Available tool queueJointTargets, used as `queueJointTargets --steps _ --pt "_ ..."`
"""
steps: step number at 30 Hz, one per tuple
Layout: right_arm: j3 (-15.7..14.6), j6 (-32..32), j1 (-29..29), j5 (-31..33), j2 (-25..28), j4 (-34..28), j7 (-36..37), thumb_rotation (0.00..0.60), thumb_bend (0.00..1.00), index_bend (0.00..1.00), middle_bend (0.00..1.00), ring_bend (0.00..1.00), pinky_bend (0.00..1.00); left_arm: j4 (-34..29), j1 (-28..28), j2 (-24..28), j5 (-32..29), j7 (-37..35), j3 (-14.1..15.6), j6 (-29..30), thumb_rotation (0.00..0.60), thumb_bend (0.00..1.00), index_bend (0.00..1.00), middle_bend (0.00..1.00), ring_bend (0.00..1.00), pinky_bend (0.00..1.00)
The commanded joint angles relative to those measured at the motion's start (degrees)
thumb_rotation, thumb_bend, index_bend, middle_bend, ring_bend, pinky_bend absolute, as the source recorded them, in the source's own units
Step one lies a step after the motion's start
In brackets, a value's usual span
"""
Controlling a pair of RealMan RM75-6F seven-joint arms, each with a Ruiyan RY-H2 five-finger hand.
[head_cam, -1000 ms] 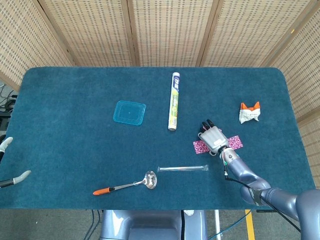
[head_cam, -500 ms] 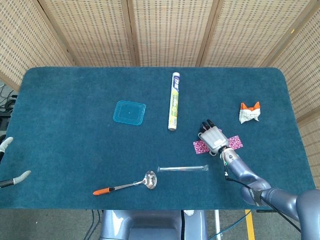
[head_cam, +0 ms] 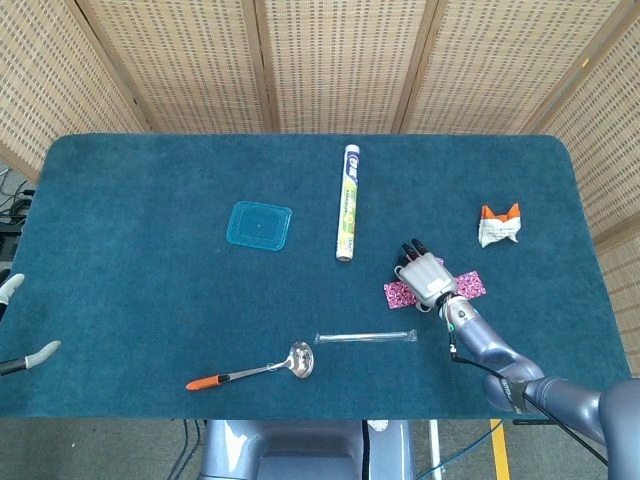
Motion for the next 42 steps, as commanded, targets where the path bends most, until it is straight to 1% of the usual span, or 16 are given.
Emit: queueJointTargets --steps 1,11,19,26,29,42 --pt "0.2 0.3 0.0 0.1 0.6 -0.7 -0.3 0.600 0.31 0.47 0.24 0.00 0.00 0.0 0.0 0.0 0.0 -0.1 0.0 0.1 0.203 0.00 0.02 0.00 0.00 0.00" --pt "0.6 1.8 -0.1 0.0 5.1 -4.7 -1.3 0.600 0.31 0.47 0.24 0.00 0.00 0.0 0.1 0.0 0.2 -0.2 0.0 0.2 0.201 0.00 0.02 0.00 0.00 0.00" --pt "-0.7 2.2 -1.1 -1.1 8.9 -6.2 -1.0 0.600 0.31 0.47 0.24 0.00 0.00 -0.4 0.3 0.0 0.4 0.2 0.1 0.6 0.201 0.00 0.02 0.00 0.00 0.00" --pt "-2.2 2.0 -2.2 -3.3 10.0 -4.3 1.5 0.600 0.31 0.47 0.24 0.00 0.00 -0.9 0.6 0.2 0.5 0.7 0.2 1.0 0.200 0.00 0.02 0.00 0.00 0.00" --pt "-2.8 1.8 -2.7 -4.5 10.3 -2.2 3.5 0.600 0.31 0.47 0.24 0.00 0.00 -1.3 0.9 0.2 0.5 1.0 0.3 1.5 0.200 0.00 0.02 0.00 0.00 0.00" --pt "-4.2 2.2 -3.5 -10.4 9.7 3.6 11.4 0.600 0.31 0.47 0.24 0.00 0.00 -2.8 1.3 0.5 0.6 2.5 0.4 2.2 0.200 0.00 0.02 0.00 0.00 0.00"
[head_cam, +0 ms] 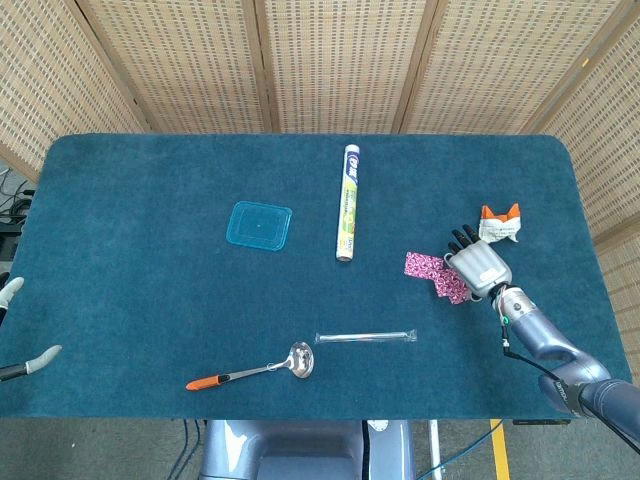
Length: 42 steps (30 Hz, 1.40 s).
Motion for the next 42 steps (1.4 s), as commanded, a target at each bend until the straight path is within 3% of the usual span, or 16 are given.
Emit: queueJointTargets --steps 1,12,20,42 --pt "-0.6 -0.1 -0.3 -1.1 -0.5 1.5 1.5 0.600 0.31 0.47 0.24 0.00 0.00 -0.2 0.1 0.1 -0.1 0.1 0.0 0.2 0.201 0.00 0.02 0.00 0.00 0.00" --pt "-1.8 -0.5 -0.5 -4.8 -3.1 8.2 7.5 0.600 0.31 0.47 0.24 0.00 0.00 -1.4 0.7 0.4 0.1 1.3 0.1 1.0 0.199 0.00 0.02 0.00 0.00 0.00" --pt "-2.1 -1.0 -0.7 -5.8 -3.9 10.9 9.9 0.600 0.22 0.43 0.21 0.00 0.00 -1.9 0.8 0.4 0.1 2.0 0.2 1.1 0.202 0.00 0.02 0.00 0.00 0.00" --pt "-1.1 -2.0 -0.8 -5.4 -4.3 11.1 9.4 0.600 0.21 0.30 0.17 0.00 0.00 -2.0 1.1 0.4 0.0 2.1 0.2 1.3 0.201 0.00 0.02 0.00 0.00 0.00"
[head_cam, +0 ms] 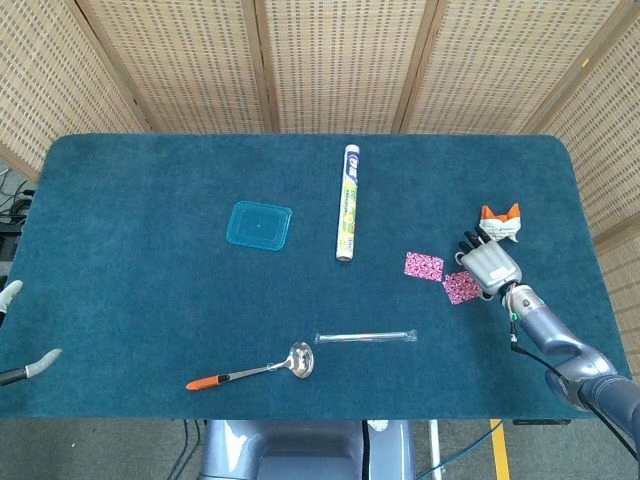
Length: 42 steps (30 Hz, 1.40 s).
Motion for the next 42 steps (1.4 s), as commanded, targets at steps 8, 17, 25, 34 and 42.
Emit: queueJointTargets --steps 8,17,25,34,42 --pt "1.1 0.8 0.9 -0.3 2.0 -5.0 -1.5 0.600 0.21 0.30 0.14 0.00 0.00 0.2 -0.3 -0.2 0.0 -0.1 -0.1 -0.5 0.203 0.00 0.02 0.00 0.00 0.00" --pt "3.5 -3.3 3.9 4.0 4.0 -13.8 -10.2 0.600 0.21 0.30 0.10 0.00 0.00 0.5 -0.2 -0.2 0.2 -0.5 0.0 -0.4 0.202 0.00 0.02 0.00 0.00 0.00" --pt "3.9 -5.9 5.3 8.2 2.9 -15.4 -16.3 0.600 0.21 0.30 0.10 0.00 0.00 1.3 0.1 -0.2 0.0 -1.6 0.1 -0.3 0.202 0.00 0.02 0.00 0.00 0.00" --pt "2.6 -5.6 4.4 10.8 2.9 -16.0 -19.5 0.600 0.21 0.30 0.10 0.00 0.00 1.5 -0.1 -0.2 0.2 -1.8 0.1 -0.7 0.202 0.00 0.02 0.00 0.00 0.00" --pt "1.6 -4.7 3.4 11.4 3.4 -16.5 -20.0 0.600 0.21 0.31 0.10 0.00 0.00 1.1 -0.4 -0.1 0.2 -1.3 0.0 -0.9 0.201 0.00 0.02 0.00 0.00 0.00"
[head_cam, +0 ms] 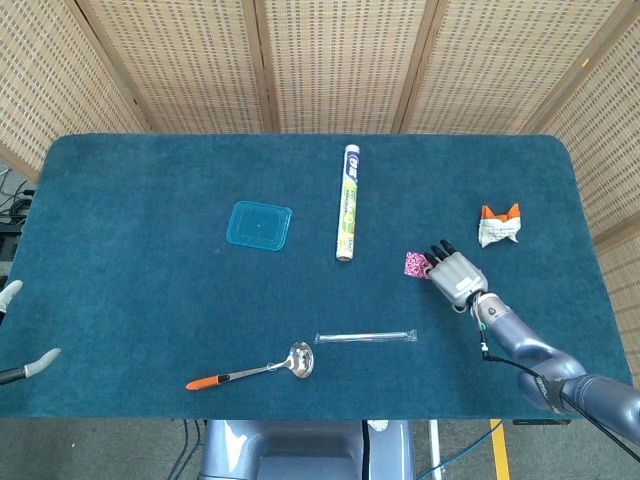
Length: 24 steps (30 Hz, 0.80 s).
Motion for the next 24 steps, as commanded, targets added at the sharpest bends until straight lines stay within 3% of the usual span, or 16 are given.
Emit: queueJointTargets --steps 1,24 --pt "-0.2 0.1 -0.2 0.1 0.0 0.1 0.0 0.600 0.21 0.31 0.10 0.00 0.00 -0.2 -0.1 0.1 0.1 0.1 0.0 -0.1 0.201 0.00 0.02 0.00 0.00 0.00" --pt "-0.6 0.4 -0.3 -0.1 -2.3 2.9 0.7 0.600 0.21 0.31 0.10 0.00 0.00 -0.3 0.0 0.0 -0.1 0.4 0.0 0.0 0.201 0.00 0.02 0.00 0.00 0.00"
